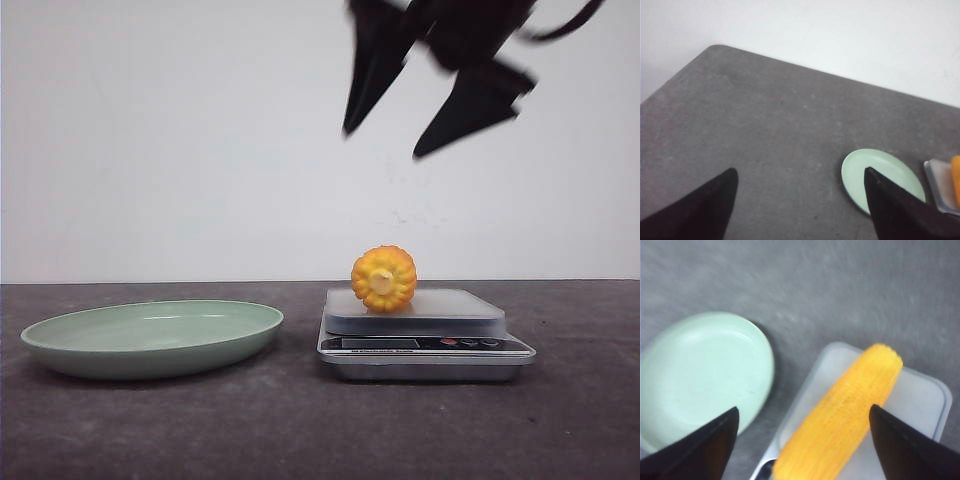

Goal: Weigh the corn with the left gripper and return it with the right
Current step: 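Lower the right gripper over the corn on the scale and grasp it, then lift the corn with the right gripper and carry it over the plate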

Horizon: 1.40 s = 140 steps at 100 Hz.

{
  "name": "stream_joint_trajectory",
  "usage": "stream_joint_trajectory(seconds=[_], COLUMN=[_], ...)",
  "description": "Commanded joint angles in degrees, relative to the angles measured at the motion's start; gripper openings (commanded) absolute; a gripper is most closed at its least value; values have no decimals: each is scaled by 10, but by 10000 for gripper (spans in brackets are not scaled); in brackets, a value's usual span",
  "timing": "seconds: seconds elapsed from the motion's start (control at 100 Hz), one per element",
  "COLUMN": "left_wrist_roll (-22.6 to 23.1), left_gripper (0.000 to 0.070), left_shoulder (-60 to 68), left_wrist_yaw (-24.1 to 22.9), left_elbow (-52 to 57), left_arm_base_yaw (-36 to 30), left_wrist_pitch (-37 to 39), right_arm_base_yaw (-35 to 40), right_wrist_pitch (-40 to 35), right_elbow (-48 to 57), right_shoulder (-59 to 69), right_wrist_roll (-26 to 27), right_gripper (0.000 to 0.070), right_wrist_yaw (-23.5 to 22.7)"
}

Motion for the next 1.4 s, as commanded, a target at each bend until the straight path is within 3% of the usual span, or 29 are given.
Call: stream_joint_trajectory(seconds=[0.0, 0.34, 0.41, 0.52, 0.62, 0.86, 1.11, 1.39], left_wrist_roll=[12, 23, 24, 30, 30, 29, 28, 18], left_gripper=[476, 476, 476, 475, 476, 476, 475, 475], left_shoulder=[1, 1, 1, 1, 1, 1, 1, 1], left_wrist_yaw=[1, 1, 1, 1, 1, 1, 1, 1], left_elbow=[7, 4, 4, 4, 4, 4, 4, 4], left_arm_base_yaw=[0, -1, -1, -1, -1, -1, -1, -1], left_wrist_pitch=[-17, -17, -17, -17, -17, -17, -17, -16], right_arm_base_yaw=[3, 3, 3, 7, 7, 24, 104, 183], right_wrist_pitch=[-7, -3, -5, -5, -5, 10, 16, 60], right_elbow=[20, 30, 30, 30, 31, 38, 107, 173], right_shoulder=[45, 137, 139, 139, 137, 99, 87, 167], right_wrist_roll=[8, 32, 36, 35, 35, 31, 25, 74], right_gripper=[540, 523, 398, 75, 3, 3, 3, 3], right_wrist_yaw=[9, 28, 29, 48, 61, 64, 38, 42])
